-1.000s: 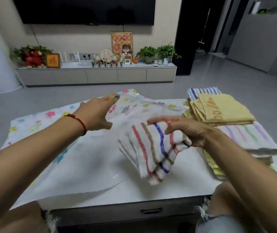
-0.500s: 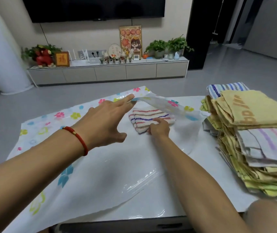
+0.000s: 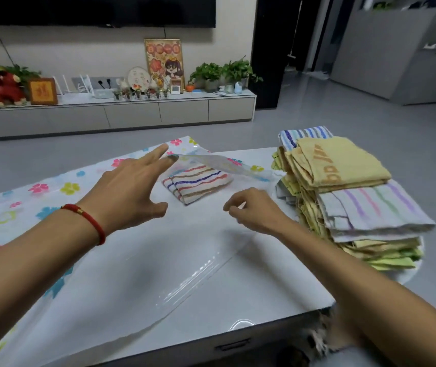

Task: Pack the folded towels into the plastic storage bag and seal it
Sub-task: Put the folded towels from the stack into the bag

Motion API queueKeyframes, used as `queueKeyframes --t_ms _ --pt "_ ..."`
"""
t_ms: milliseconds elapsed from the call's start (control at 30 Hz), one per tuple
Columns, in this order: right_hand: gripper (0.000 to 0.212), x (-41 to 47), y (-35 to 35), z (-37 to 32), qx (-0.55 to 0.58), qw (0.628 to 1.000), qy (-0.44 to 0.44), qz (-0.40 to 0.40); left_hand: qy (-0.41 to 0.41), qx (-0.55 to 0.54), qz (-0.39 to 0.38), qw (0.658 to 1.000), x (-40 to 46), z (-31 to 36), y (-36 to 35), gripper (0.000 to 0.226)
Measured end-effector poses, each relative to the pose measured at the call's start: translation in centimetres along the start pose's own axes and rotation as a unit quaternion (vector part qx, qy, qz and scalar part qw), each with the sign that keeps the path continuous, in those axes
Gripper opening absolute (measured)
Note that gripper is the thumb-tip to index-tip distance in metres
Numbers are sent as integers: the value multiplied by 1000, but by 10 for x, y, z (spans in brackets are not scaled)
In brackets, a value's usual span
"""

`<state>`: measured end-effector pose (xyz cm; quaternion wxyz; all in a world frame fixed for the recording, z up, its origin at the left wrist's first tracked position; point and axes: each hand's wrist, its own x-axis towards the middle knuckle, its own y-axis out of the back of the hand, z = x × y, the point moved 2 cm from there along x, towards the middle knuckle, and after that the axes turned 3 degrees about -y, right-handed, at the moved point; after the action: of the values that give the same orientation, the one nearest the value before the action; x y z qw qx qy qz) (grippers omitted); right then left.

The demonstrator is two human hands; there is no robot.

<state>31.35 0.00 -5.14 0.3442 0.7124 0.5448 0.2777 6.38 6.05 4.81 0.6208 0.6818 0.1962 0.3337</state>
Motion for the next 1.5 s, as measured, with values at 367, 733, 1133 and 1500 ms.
queueKeyframes --t_ms 367,733,1133,1500 --pt "41 -3 188 133 -205 902 -337 173 51 -32 -2 998 5 10 -2 95" --pt "55 -1 212 96 54 958 -242 144 83 -18 -26 996 11 0 1 100" --pt "58 -72 93 -25 413 853 -100 -301 65 -27 -43 997 15 -6 27 104" --pt "44 36 -155 -117 479 854 -158 -128 29 -36 -55 997 7 -12 40 106"
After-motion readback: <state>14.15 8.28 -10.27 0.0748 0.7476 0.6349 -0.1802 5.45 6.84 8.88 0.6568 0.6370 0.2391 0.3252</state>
